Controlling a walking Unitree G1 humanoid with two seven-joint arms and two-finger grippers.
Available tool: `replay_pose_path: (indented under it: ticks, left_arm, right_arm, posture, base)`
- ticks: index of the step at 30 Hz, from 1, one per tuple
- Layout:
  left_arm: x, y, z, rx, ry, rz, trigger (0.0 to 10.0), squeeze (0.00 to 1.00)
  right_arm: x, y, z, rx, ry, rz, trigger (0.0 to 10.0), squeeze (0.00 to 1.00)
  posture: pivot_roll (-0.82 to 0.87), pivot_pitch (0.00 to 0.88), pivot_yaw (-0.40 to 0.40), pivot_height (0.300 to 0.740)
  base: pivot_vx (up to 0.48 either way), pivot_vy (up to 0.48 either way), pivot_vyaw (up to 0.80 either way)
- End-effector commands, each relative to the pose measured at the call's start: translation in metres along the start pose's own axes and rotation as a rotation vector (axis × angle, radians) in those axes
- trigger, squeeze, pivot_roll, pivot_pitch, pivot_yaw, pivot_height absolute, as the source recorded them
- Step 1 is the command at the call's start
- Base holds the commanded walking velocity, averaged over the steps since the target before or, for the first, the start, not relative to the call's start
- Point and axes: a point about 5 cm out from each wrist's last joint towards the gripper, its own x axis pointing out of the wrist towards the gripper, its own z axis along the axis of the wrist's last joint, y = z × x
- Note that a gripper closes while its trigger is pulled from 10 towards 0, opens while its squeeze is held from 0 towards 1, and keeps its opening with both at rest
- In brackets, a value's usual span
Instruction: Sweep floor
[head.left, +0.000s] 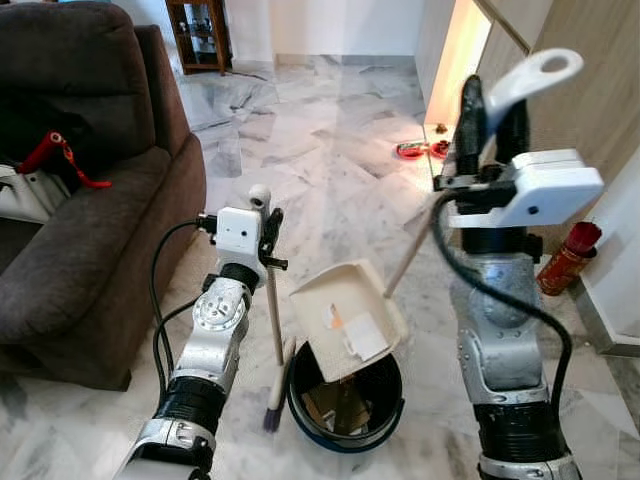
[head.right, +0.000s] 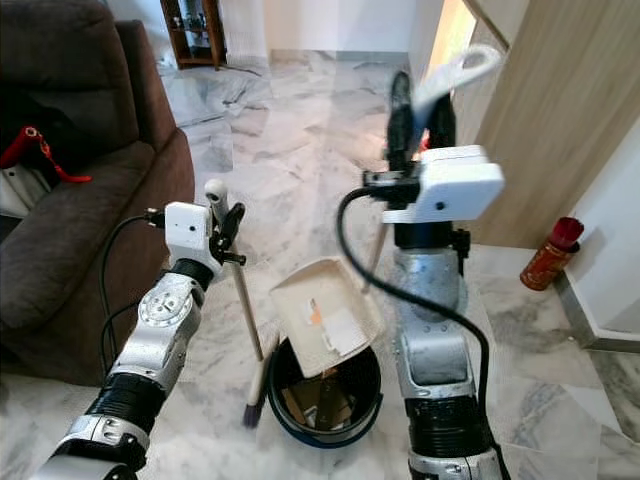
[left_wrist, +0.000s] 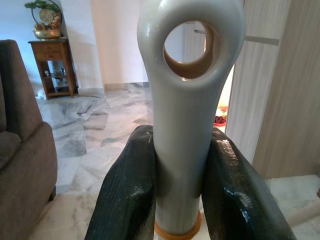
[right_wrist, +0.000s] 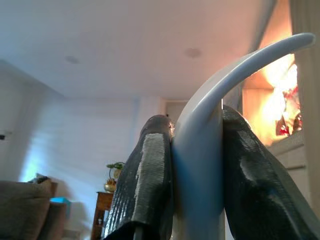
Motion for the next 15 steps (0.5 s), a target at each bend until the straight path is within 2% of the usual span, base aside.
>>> replay_pose_path:
  ticks: [1, 15]
  left_arm:
    - [0.0053, 0.0006, 0.0118, 0.006, -0.055, -0.001, 10.0, 0.0]
    - [0.0053, 0.0006, 0.0118, 0.006, -0.055, -0.001, 10.0, 0.0]
  right_arm:
    - [0.0062, -0.0002, 0.0195, 0.0, -0.108, 0.002, 10.0, 0.0]
    - [0.0062, -0.0002, 0.0195, 0.0, -0.108, 0.002, 10.0, 0.0]
  posture:
    - [0.1, 0.042, -0.008, 0.74]
    - [0.1, 0.042, -0.008, 0.74]
  base:
    - [0.0, 0.0, 0.0]
    - [0.0, 0.0, 0.0]
